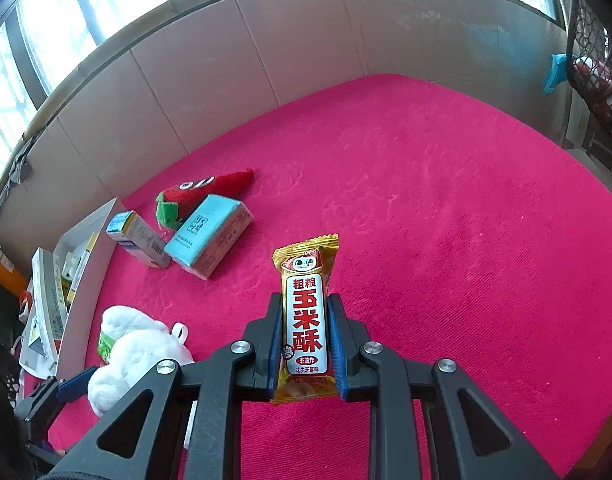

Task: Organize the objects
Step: 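Grasp the white plush rabbit with the left tool while the right tool grasps the yellow corn snack bar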

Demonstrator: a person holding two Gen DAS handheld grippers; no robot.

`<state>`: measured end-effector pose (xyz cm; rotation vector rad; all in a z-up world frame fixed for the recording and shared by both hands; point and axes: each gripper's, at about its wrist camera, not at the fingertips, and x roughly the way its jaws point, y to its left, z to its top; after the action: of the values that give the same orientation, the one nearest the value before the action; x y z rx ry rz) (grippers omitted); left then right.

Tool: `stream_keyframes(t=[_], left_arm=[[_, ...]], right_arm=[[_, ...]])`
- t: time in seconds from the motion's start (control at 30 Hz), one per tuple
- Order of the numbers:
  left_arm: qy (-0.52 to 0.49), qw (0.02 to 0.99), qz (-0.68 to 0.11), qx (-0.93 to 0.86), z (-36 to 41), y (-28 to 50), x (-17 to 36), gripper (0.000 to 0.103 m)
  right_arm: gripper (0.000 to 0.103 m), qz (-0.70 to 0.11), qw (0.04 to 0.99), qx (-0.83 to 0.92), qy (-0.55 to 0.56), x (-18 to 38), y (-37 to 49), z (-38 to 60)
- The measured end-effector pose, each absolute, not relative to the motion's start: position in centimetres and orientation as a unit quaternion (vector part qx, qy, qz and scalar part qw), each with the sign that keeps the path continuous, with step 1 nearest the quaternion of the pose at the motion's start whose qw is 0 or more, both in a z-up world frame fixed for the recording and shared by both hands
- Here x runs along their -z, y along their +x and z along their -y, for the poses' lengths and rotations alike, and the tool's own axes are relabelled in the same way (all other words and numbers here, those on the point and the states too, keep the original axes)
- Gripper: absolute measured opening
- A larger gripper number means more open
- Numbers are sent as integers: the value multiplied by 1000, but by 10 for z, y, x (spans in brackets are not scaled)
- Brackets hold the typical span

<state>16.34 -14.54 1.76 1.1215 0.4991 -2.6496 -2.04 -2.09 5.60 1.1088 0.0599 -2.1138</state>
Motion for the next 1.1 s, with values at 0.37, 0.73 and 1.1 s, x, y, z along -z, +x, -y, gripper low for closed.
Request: stream_keyframes(t=[0.37, 0.73, 1.1], left_arm=[[400, 95, -159, 898, 144, 137, -13, 89], [403, 112, -112, 901, 129, 141, -6, 52], [330, 121, -100, 931, 118, 168, -49, 52]], right_arm=[[22, -22, 376, 818, 434, -57, -19, 19], [22, -21, 383, 816, 433, -58, -17, 18], [22, 2, 397, 837, 377, -99, -5, 7]])
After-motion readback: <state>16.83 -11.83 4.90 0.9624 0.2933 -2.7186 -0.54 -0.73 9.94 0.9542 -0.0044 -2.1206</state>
